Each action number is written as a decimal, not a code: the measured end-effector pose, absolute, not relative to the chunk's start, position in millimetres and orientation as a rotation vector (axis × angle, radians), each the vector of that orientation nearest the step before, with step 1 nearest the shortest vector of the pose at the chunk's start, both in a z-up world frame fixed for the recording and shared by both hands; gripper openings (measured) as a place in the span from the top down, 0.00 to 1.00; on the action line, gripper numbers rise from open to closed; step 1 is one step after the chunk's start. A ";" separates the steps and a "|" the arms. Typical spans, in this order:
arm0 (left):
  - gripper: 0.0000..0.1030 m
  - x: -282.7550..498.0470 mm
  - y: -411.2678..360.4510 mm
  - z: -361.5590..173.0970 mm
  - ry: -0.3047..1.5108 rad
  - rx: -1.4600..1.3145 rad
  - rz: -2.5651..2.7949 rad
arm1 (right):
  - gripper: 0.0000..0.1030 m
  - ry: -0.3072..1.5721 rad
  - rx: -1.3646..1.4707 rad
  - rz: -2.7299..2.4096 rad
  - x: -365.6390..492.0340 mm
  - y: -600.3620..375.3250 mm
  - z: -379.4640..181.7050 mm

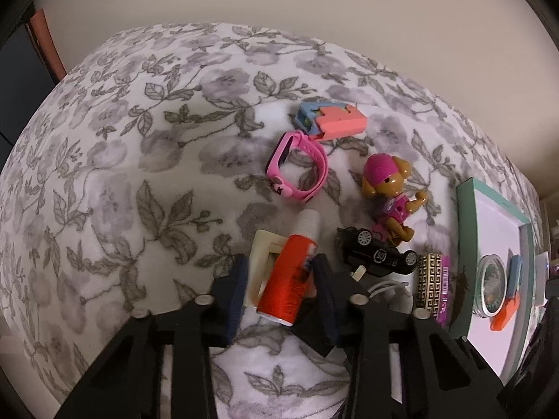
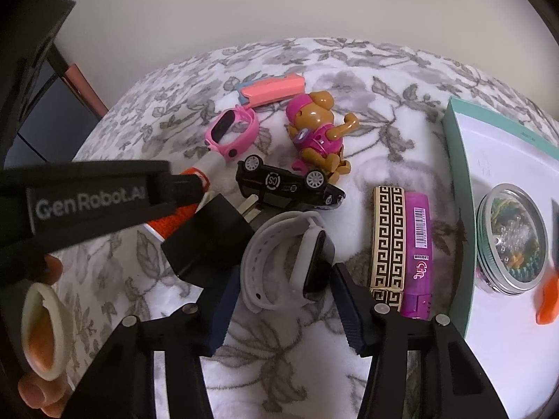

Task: Organize rigid objects
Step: 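Grasp the white watch band with the right gripper while the left grasps the LION tube, then carry the watch band and LION tube into the tray and release both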

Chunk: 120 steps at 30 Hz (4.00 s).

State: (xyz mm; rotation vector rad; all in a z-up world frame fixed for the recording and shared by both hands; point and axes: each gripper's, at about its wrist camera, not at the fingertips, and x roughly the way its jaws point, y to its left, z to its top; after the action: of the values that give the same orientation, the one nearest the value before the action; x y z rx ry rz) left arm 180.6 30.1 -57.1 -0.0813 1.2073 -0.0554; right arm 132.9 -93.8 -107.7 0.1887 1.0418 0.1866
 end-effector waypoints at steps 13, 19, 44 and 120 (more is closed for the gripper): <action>0.76 179.1 39.9 -47.9 1.217 -0.134 -0.047 | 0.46 1.022 0.248 0.187 128.0 -115.7 -91.0; 0.78 175.2 43.6 -17.4 1.147 -0.158 -0.048 | 0.46 0.964 0.278 0.186 121.7 -133.7 -65.4; 0.90 143.3 -13.3 66.6 0.974 -0.122 -0.225 | 0.46 0.792 0.312 -0.066 80.7 -240.1 21.4; 0.72 92.1 -175.4 -2.1 1.221 0.227 -0.502 | 0.46 1.057 0.338 -0.357 62.4 -355.6 -46.5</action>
State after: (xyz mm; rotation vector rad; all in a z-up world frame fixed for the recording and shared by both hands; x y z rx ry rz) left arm 92.1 -175.4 -2.1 0.2268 1.2207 -0.5022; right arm 62.4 -355.6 -46.5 0.3384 1.0572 -0.3567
